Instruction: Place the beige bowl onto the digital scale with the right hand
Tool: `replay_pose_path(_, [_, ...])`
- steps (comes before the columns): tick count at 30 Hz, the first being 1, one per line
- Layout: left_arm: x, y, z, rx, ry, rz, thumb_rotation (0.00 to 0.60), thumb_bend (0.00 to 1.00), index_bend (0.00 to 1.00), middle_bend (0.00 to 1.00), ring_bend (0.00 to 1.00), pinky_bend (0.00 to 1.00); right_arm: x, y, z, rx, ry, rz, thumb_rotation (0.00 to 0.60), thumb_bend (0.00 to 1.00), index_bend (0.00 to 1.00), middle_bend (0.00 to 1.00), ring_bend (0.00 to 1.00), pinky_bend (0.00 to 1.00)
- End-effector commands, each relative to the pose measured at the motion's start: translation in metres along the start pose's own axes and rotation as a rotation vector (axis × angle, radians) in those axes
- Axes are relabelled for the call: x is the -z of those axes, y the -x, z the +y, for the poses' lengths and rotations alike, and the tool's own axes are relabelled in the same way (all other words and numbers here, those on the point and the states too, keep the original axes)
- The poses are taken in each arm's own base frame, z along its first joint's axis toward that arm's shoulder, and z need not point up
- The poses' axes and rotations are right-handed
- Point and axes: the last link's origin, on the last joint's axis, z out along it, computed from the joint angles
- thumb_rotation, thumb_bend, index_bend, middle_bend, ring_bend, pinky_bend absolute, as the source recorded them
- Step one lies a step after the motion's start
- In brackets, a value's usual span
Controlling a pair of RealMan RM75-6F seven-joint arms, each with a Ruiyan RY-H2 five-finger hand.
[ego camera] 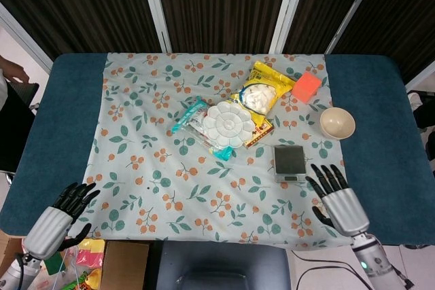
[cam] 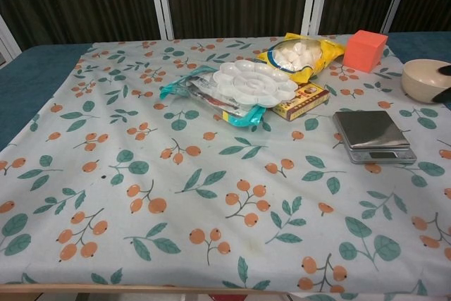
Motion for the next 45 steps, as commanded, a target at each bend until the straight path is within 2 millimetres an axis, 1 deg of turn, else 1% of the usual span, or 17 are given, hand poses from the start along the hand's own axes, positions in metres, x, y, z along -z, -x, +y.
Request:
replay_pose_path(1, [0.000, -0.001, -0.001, 0.004, -0.005, 0.000, 0.600, 0.44, 0.00, 0.00, 0.03, 0.06, -0.039, 0.009, -0.016, 0.092, -0.056, -0.014, 0.600, 0.65, 0.43, 0.00, 0.00, 0.00])
replay_pose_path(3, [0.001, -0.002, -0.001, 0.007, -0.005, 0.002, 0.600, 0.44, 0.00, 0.00, 0.03, 0.06, -0.049, 0.015, -0.022, 0.118, -0.062, -0.019, 0.600, 0.70, 0.46, 0.00, 0.00, 0.00])
replay_pose_path(5, [0.001, -0.002, -0.001, 0.013, -0.002, 0.001, 0.600, 0.44, 0.00, 0.00, 0.03, 0.06, -0.058, 0.022, -0.027, 0.120, -0.065, -0.033, 0.600, 0.72, 0.48, 0.00, 0.00, 0.00])
replay_pose_path(7, [0.002, -0.002, -0.001, 0.016, 0.002, 0.000, 0.600, 0.44, 0.00, 0.00, 0.03, 0.06, -0.065, 0.027, -0.032, 0.122, -0.073, -0.045, 0.600, 0.72, 0.49, 0.01, 0.00, 0.00])
replay_pose_path(11, [0.003, -0.002, 0.000, 0.016, 0.005, -0.001, 0.600, 0.44, 0.00, 0.00, 0.03, 0.06, -0.073, 0.035, -0.040, 0.130, -0.082, -0.046, 0.600, 0.72, 0.50, 0.01, 0.00, 0.00])
replay_pose_path(16, [0.005, -0.003, -0.001, 0.016, 0.002, -0.001, 0.600, 0.44, 0.00, 0.00, 0.03, 0.06, -0.082, 0.042, -0.043, 0.132, -0.068, -0.061, 0.600, 0.72, 0.50, 0.01, 0.00, 0.00])
replay_pose_path(26, [0.005, -0.003, -0.002, 0.014, -0.004, 0.002, 0.600, 0.44, 0.00, 0.00, 0.03, 0.06, -0.086, 0.053, -0.039, 0.126, -0.044, -0.092, 0.600, 0.72, 0.50, 0.01, 0.00, 0.00])
replay_pose_path(37, [0.006, -0.003, -0.002, 0.013, -0.003, 0.003, 0.600, 0.44, 0.00, 0.00, 0.03, 0.06, -0.087, 0.054, -0.044, 0.119, -0.056, -0.099, 0.600, 0.72, 0.49, 0.01, 0.00, 0.00])
replay_pose_path(45, [0.006, -0.003, -0.002, 0.012, -0.002, 0.002, 0.600, 0.44, 0.00, 0.00, 0.03, 0.06, -0.088, 0.057, -0.045, 0.128, -0.044, -0.118, 0.600, 0.72, 0.48, 0.01, 0.00, 0.00])
